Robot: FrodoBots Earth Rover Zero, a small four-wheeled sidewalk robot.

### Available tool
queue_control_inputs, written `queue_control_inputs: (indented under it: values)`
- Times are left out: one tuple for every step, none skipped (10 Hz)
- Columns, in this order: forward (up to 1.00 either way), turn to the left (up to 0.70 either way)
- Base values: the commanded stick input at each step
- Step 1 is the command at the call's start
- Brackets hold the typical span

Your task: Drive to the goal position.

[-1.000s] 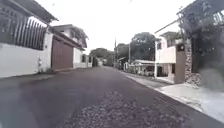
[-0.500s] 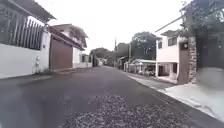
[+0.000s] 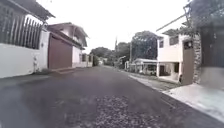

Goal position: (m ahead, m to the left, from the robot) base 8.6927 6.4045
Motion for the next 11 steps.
queue_control_inputs:
  values:
    - [0.50, 0.00]
    - [0.50, 0.00]
    - [0.50, 0.00]
    - [0.50, 0.00]
    - [0.50, 0.00]
    - [0.50, 0.00]
    - [0.50, 0.00]
    - [0.50, 0.00]
    - [0.50, 0.00]
    - [0.50, 0.00]
    - [0.50, 0.00]
